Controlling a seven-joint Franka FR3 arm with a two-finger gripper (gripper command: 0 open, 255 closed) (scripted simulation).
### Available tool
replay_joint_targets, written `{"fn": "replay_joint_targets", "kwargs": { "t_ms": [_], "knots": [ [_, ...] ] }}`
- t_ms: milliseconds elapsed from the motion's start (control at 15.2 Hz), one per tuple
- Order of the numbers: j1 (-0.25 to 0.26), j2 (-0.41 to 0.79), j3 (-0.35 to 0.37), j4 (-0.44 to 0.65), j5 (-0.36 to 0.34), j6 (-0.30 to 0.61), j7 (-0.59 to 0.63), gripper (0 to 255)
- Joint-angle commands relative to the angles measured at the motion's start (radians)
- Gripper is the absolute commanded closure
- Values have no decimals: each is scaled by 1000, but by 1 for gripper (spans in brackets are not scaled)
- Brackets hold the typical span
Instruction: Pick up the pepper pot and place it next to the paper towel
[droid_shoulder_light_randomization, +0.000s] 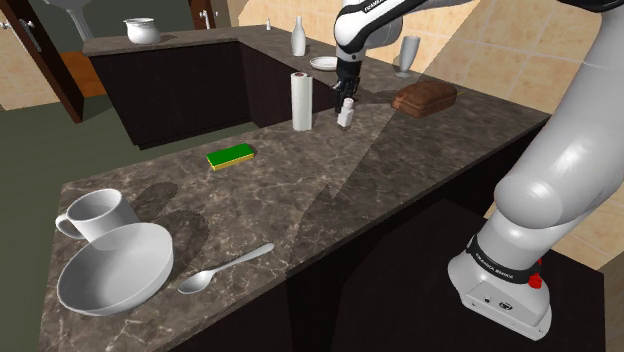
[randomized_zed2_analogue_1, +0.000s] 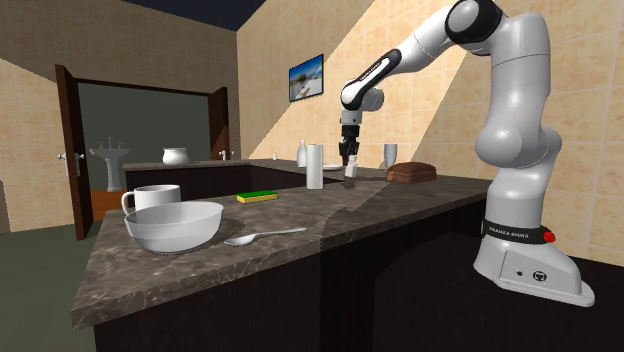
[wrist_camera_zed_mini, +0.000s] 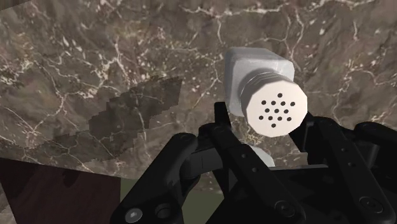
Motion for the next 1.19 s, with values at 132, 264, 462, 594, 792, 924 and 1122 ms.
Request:
{"fn": "replay_joint_targets", "kwargs": {
  "t_ms": [132, 264, 462, 594, 792, 924, 1122],
  "knots": [
    [1, 24, 0, -27, -5, 51, 4, 255],
    [1, 37, -1, -39, -8, 76, 6, 255],
    [2, 57, -1, -56, -12, 113, 10, 255],
    [2, 71, -2, -67, -16, 138, 12, 255],
    [3, 76, -2, -70, -17, 145, 13, 255],
    [3, 76, -2, -70, -17, 145, 13, 255],
    [3, 76, -2, -70, -17, 145, 13, 255]
  ]
}}
